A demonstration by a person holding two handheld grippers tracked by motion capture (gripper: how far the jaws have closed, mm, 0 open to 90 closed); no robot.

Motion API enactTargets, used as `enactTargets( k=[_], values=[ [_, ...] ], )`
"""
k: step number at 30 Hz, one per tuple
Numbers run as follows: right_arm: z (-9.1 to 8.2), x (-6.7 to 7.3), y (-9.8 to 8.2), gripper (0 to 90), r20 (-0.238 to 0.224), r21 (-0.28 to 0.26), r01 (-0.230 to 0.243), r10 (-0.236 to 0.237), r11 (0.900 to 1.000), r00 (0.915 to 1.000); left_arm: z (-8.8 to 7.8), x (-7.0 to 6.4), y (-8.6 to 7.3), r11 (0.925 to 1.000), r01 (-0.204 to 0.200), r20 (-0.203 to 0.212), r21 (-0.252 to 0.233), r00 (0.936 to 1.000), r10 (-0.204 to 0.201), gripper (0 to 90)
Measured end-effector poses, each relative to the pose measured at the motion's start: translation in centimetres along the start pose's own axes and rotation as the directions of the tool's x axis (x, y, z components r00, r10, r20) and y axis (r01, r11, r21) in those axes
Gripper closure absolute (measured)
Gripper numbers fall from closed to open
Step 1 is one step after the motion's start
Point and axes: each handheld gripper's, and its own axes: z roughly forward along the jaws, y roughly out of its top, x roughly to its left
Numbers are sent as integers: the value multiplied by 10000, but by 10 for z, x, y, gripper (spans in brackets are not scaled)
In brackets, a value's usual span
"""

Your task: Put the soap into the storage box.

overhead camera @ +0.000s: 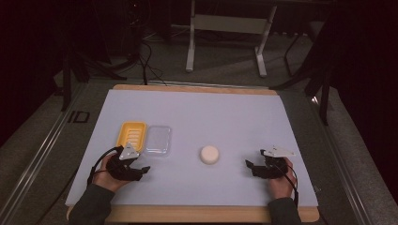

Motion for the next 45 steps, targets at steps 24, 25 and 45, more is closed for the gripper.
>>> enactTargets(
  k=[24,25,45],
  values=[
    [-3,3,-2,210,121,-279,278,-274,9992,9996,14,-9,27,9939,-1050,728,333,9921,1023,343],
    [-3,3,-2,210,121,-279,278,-274,9992,9996,14,-9,27,9939,-1050,728,333,9921,1023,344],
    [-3,3,-2,209,138,-271,278,-275,9992,9995,23,-15,61,9719,-2310,1468,460,9639,2221,329]
  ],
)
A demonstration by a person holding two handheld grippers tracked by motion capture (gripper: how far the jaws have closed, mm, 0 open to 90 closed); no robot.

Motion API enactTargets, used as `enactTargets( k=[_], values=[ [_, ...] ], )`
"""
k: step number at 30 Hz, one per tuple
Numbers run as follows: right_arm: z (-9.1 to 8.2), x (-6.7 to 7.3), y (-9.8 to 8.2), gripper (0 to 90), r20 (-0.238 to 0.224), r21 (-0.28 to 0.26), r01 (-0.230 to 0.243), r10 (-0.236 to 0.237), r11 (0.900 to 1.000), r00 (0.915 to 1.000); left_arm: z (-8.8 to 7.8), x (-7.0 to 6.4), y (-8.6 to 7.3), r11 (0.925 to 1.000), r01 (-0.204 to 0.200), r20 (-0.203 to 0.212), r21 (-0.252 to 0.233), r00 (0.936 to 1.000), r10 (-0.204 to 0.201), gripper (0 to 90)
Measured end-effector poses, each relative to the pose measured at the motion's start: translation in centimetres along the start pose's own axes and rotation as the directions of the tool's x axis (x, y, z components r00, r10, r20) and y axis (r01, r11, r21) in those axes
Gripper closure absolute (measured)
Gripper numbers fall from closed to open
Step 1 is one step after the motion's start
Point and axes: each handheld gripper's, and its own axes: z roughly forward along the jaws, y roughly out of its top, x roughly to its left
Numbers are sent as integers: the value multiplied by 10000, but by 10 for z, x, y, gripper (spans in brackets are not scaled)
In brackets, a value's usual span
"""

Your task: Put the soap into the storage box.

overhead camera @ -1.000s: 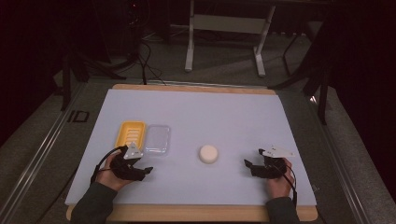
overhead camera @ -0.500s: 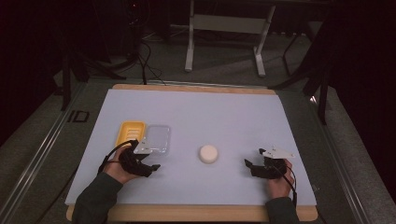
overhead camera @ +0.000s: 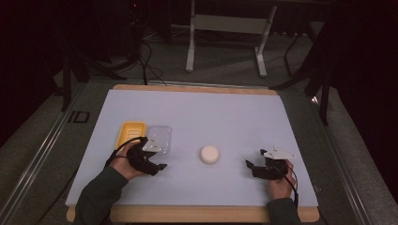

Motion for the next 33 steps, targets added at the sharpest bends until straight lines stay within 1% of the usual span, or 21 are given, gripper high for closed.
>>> enactTargets(
  k=[6,12,15,19,33],
  values=[
    [0,0,0,209,3,39,7,-7,10000,10000,3,0,6,10000,-93,79,16,9999,92,320],
    [0,1,0,208,-15,48,8,-8,10000,10000,7,1,13,9996,-268,170,49,9995,267,307],
    [0,1,0,208,-13,49,25,-25,10000,10000,9,2,18,9994,-342,368,-92,9987,345,301],
    [0,1,0,208,-15,45,23,-23,10000,10000,13,1,23,9987,-508,401,19,9979,507,291],
    [1,1,0,208,-23,52,75,-75,10000,10000,19,1,33,9975,-693,479,128,9965,686,275]
  ],
)
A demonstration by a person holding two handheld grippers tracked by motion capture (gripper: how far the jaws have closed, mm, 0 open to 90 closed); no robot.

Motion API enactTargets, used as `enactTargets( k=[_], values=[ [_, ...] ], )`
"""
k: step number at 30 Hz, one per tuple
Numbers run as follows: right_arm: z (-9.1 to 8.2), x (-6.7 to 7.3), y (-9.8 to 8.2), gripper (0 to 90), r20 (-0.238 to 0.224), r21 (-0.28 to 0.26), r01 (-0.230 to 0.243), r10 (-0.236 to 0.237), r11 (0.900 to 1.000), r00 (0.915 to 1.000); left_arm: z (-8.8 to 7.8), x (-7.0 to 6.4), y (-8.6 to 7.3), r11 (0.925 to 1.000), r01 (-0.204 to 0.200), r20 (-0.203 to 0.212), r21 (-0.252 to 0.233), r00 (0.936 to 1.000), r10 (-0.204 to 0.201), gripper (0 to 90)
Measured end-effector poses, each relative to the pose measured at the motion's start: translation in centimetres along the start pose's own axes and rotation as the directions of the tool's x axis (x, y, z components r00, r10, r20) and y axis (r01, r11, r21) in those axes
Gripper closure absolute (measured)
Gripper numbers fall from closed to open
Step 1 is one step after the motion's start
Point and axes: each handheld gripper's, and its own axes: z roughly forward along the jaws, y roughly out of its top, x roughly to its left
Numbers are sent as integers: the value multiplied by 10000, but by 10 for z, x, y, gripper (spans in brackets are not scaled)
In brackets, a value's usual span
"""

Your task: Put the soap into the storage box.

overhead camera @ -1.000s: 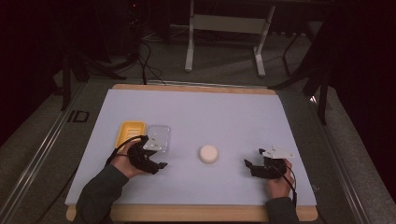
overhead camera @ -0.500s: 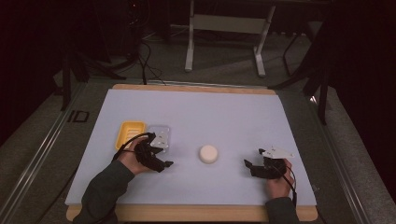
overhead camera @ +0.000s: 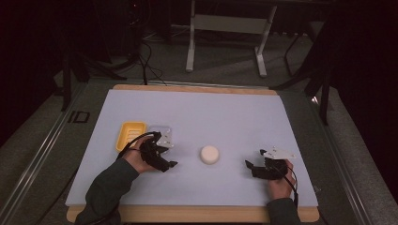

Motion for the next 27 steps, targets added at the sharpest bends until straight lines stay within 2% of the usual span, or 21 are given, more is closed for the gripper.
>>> enactTargets(
  k=[10,27],
  values=[
    [0,0,0,207,-17,-7,-5,5,10000,10000,7,-1,11,9995,-261,88,163,9996,260,266],
    [0,0,0,206,-31,8,16,-16,10000,10000,17,-3,23,9990,-355,183,263,9992,351,240]
  ],
)
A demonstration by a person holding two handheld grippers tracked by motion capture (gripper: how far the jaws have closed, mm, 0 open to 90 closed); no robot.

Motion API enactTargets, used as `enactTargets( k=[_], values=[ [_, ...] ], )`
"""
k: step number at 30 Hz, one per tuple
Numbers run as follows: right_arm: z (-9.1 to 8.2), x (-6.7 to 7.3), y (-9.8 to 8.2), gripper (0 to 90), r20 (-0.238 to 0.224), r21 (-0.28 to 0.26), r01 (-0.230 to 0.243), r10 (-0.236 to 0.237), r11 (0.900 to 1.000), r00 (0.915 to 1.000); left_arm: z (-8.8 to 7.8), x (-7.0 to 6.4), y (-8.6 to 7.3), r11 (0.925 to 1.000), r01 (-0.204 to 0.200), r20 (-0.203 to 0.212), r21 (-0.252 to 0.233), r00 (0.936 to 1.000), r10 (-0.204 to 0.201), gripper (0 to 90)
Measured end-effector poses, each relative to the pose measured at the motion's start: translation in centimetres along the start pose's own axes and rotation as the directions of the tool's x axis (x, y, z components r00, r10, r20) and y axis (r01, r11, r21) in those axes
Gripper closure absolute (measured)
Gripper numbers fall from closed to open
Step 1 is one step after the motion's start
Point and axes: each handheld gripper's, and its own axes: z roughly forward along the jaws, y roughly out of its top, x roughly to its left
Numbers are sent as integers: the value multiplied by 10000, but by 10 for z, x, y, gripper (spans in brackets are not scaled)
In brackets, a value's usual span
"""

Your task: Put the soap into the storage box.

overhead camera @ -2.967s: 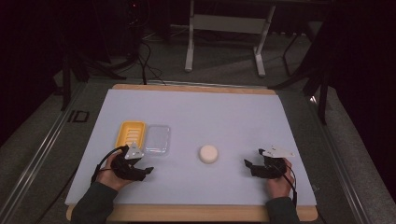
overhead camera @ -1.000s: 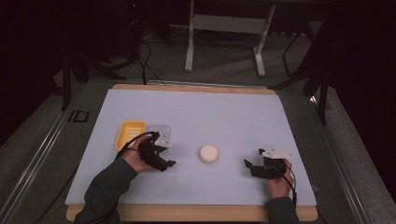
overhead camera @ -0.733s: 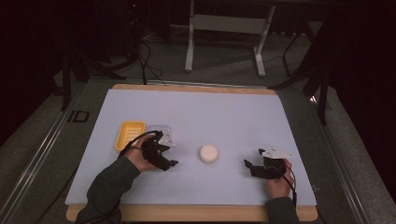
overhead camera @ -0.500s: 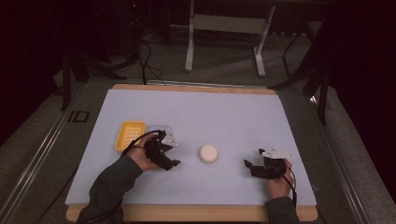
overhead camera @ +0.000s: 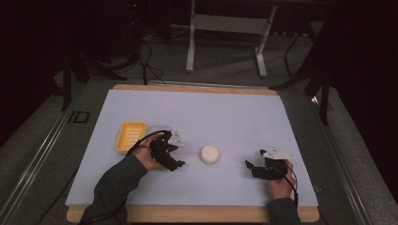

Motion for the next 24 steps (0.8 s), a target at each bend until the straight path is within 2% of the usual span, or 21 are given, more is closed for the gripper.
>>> enactTargets(
  k=[24],
  values=[
    [0,0,0,204,8,-9,44,-44,10000,10000,14,-3,15,9997,-207,135,132,9997,205,222]
  ],
)
